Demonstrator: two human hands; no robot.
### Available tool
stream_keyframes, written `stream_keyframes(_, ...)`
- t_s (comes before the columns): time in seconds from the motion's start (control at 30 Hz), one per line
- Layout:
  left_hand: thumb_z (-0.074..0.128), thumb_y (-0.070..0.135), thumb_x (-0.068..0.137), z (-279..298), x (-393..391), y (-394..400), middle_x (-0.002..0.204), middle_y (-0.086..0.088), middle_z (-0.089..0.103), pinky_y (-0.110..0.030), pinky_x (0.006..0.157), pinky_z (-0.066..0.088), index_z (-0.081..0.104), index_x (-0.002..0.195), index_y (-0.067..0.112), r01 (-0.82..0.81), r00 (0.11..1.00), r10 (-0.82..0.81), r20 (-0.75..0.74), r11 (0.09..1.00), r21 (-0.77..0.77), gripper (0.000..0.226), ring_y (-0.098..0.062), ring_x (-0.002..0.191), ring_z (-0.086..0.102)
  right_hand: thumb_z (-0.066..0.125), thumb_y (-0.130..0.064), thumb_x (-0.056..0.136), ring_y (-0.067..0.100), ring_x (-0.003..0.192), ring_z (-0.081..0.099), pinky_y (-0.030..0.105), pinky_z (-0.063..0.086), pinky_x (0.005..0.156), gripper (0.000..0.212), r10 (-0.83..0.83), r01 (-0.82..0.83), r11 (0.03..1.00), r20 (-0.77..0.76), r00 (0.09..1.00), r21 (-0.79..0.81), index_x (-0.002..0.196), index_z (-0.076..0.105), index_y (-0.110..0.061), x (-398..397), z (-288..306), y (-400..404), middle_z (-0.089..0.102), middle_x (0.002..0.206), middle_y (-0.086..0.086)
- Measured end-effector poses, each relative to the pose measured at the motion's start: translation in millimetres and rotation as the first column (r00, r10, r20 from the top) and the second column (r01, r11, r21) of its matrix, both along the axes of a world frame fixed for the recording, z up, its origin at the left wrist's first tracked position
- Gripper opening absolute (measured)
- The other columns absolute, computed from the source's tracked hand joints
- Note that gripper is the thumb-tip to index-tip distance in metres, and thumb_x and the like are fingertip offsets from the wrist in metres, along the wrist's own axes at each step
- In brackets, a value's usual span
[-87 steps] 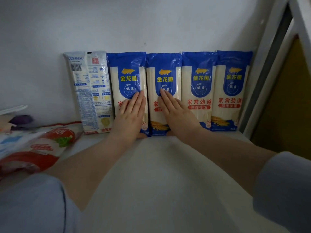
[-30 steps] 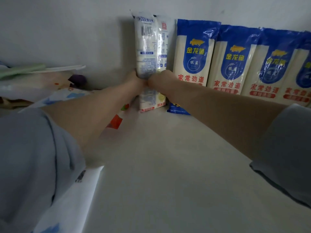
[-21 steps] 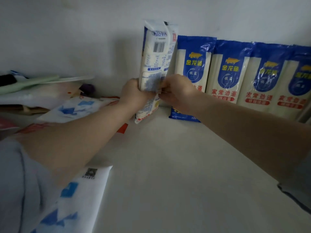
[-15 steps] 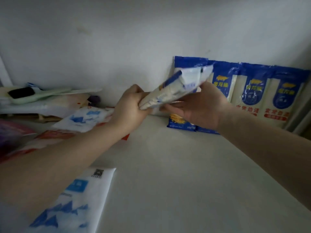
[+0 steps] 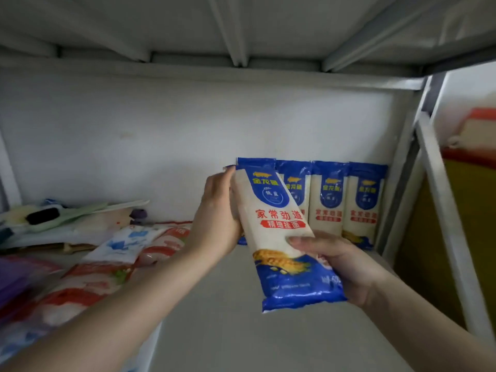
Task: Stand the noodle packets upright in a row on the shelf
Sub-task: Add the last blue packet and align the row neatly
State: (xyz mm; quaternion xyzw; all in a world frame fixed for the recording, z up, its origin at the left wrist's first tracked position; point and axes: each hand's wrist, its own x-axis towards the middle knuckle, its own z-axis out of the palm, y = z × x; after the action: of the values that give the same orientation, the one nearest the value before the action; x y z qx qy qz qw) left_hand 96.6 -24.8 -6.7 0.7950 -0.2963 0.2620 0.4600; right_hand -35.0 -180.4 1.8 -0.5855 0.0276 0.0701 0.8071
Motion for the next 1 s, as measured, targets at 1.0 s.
stream_keyframes(1.0, 0.063, 0.007, 0.085, -13.7, -28.3, -34.9, 0.105, -0.004, 0.072, -0.026, 0.066, 0.057, 0.059, 0.113, 0.016, 0.407, 0.696, -0.609, -0.381, 0.771, -0.489, 0.029, -0.018, 0.09, 0.071, 0.067, -0.017, 0.078, 0.024, 0.091, 0.072, 0.036, 0.059, 0.075, 0.032, -0.343, 0.438, 0.88, 0.394, 0.853, -0.182, 0.109, 0.064, -0.007, 24.0, -33.7, -27.3, 0.074, 0.102, 0.007)
